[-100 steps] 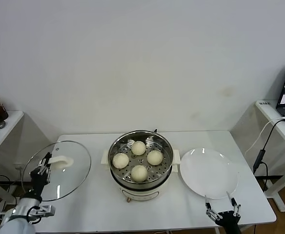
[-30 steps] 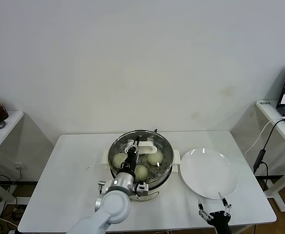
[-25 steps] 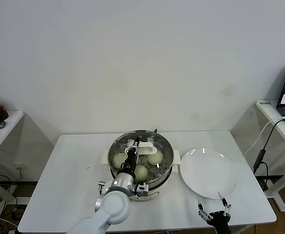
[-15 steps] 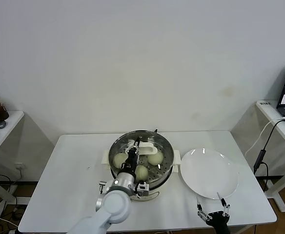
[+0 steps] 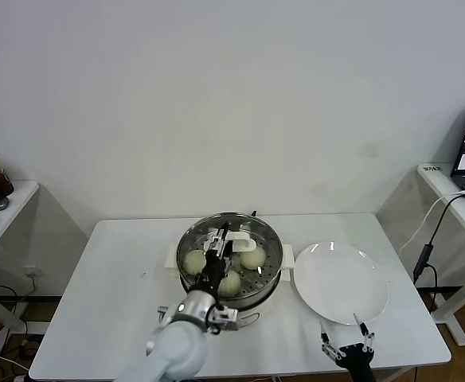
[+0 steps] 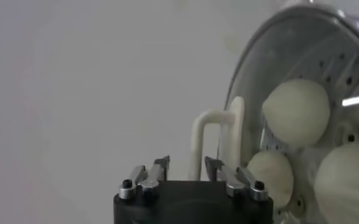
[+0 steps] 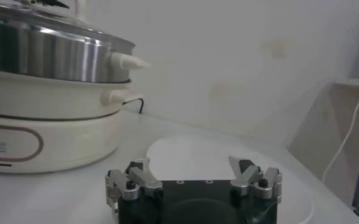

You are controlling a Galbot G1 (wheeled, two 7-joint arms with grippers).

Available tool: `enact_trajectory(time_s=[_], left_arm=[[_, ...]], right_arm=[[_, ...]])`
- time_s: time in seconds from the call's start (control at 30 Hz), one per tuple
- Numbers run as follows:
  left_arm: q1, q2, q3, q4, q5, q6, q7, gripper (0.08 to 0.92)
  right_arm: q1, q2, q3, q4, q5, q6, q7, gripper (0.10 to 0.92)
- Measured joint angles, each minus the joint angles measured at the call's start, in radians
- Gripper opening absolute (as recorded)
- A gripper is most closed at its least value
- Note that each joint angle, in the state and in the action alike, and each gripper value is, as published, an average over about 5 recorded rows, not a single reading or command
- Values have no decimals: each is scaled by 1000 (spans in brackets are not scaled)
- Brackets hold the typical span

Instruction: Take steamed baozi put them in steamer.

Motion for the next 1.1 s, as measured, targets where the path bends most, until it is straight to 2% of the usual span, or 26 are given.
enact_trajectory(time_s=[0.2,0.33,0.53,0.73,1.1], left_arm=[[155,10,-108,-99,-188,-92,-72,746],[297,-2,-231,-149,-385,-232,-131,813],[530,-22,-432,-217,-714,-438,-224,823],[738,-47,-555,-251,-994,-502,-291,823],[916,-117,-617,-164,-1179,-702,-300,823]], right_arm=[[1,1,-7,3,-1,1,0,823],[0,-1,-9,8,1,2,2,823],[-14,-16,-25,24,27,-12,12,823],[-54,-61,-73,50,76,-39,33,823],[-101,-107,-147,77,101,-56,70,823]])
